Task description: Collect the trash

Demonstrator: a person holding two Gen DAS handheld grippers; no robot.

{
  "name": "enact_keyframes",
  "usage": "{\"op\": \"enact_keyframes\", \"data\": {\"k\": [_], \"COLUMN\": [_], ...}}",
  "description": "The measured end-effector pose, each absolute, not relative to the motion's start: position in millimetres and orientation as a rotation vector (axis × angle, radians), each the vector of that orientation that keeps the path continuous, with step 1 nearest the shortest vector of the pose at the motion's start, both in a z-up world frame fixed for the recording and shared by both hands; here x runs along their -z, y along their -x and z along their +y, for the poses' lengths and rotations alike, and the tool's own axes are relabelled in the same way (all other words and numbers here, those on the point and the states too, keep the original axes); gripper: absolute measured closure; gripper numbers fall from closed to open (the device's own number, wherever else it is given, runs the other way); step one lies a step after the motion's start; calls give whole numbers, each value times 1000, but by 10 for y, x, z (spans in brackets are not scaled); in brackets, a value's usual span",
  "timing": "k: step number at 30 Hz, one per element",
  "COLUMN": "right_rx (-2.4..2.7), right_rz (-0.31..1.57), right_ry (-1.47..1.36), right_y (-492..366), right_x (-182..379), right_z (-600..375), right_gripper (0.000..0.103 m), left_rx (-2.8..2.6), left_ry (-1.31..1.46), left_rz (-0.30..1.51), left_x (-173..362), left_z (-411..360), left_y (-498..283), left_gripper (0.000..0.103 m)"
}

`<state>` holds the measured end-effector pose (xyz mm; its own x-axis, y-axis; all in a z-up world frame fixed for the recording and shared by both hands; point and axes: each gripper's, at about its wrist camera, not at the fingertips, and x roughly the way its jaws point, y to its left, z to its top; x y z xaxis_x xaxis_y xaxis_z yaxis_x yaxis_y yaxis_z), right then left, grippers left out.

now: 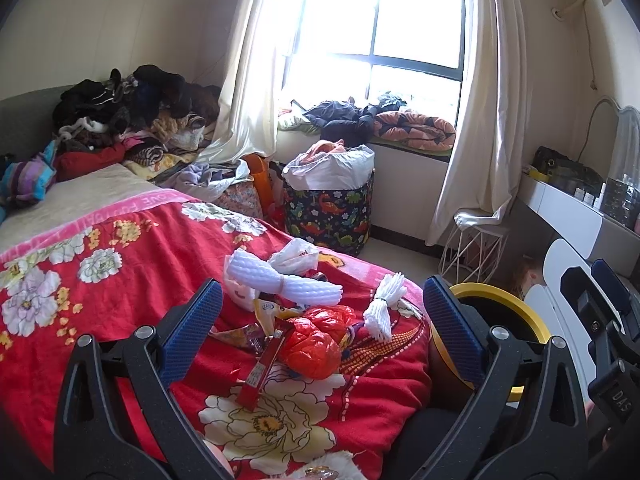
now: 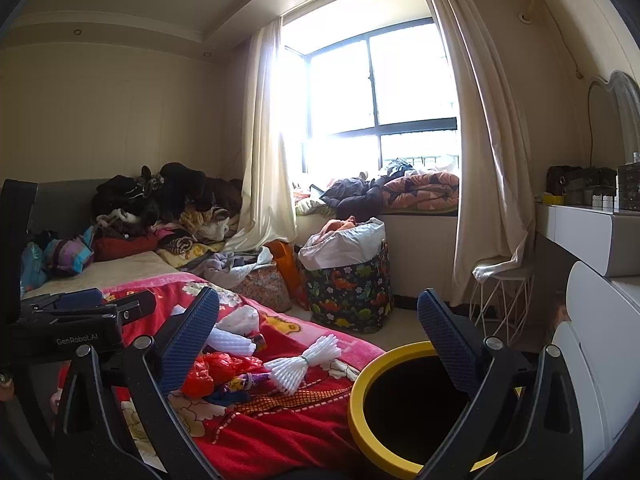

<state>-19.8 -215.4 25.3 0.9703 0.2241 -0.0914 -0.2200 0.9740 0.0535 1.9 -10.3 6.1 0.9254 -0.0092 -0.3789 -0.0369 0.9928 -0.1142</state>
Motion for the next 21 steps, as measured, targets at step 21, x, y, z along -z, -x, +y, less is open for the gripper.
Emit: {"op": "enact_keyframes", "data": {"k": [21], "right_rx": [-221], "right_rz": [112], "right_ry": [-50], "right_y": [189], "right_x": [-265], "right_z": [-2213], "right_gripper": [6], "left_rx": [-11], "left_ry": [123], "left_rz": [380], "left_x": [-64], "left_z": [-93], "left_y": [5], "left_gripper": [11]}}
